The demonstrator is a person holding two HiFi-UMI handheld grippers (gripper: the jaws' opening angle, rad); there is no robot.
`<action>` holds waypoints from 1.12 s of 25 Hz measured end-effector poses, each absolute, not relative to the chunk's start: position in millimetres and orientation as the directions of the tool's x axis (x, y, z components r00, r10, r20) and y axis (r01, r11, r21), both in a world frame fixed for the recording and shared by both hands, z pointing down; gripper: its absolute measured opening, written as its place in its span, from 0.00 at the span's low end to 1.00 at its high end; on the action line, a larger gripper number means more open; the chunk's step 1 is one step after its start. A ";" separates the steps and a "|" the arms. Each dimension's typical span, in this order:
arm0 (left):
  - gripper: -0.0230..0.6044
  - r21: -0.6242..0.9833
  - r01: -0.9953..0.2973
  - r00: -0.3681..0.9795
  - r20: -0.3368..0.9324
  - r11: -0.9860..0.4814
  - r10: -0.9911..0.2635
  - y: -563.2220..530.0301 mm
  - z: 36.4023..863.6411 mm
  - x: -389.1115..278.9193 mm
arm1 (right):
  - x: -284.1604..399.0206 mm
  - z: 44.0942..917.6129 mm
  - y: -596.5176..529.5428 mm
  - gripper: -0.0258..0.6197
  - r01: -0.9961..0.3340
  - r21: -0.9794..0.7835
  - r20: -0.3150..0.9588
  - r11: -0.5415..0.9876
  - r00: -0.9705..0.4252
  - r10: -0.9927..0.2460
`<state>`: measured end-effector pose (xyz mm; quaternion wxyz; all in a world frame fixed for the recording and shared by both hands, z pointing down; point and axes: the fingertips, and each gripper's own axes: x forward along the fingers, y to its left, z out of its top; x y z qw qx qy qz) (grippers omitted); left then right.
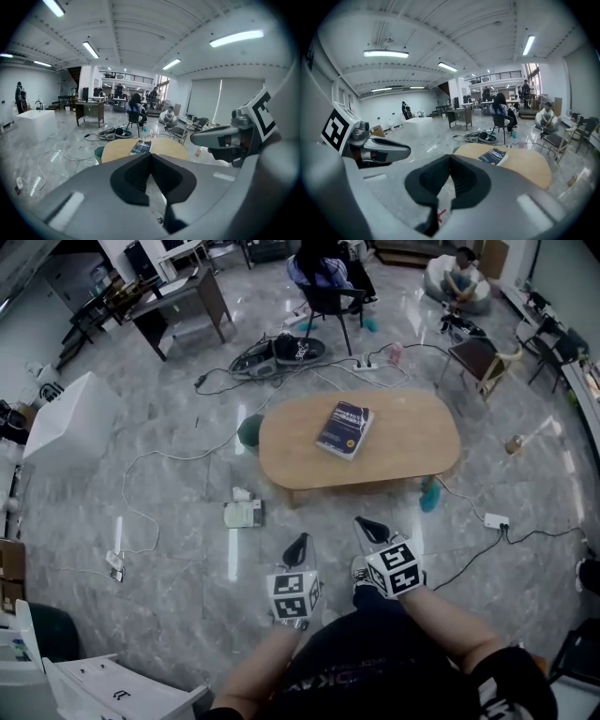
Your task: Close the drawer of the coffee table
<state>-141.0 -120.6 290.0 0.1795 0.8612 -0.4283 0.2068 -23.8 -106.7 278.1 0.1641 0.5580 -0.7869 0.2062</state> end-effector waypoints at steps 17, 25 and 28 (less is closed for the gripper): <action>0.04 0.165 -0.788 0.583 0.506 -0.593 -0.636 29.7 270.2 -172.4 | -57.4 245.5 47.6 0.04 -0.925 -0.160 0.451 0.345 -0.380 -0.808; 0.04 0.175 -0.833 0.535 0.498 -0.525 -0.683 88.1 264.0 -118.4 | -14.5 251.4 111.0 0.04 -0.874 -0.167 0.481 0.456 -0.476 -0.736; 0.04 0.174 -0.837 0.527 0.507 -0.518 -0.682 119.6 269.9 -86.6 | 12.3 256.6 136.3 0.04 -0.861 -0.172 0.492 0.479 -0.496 -0.715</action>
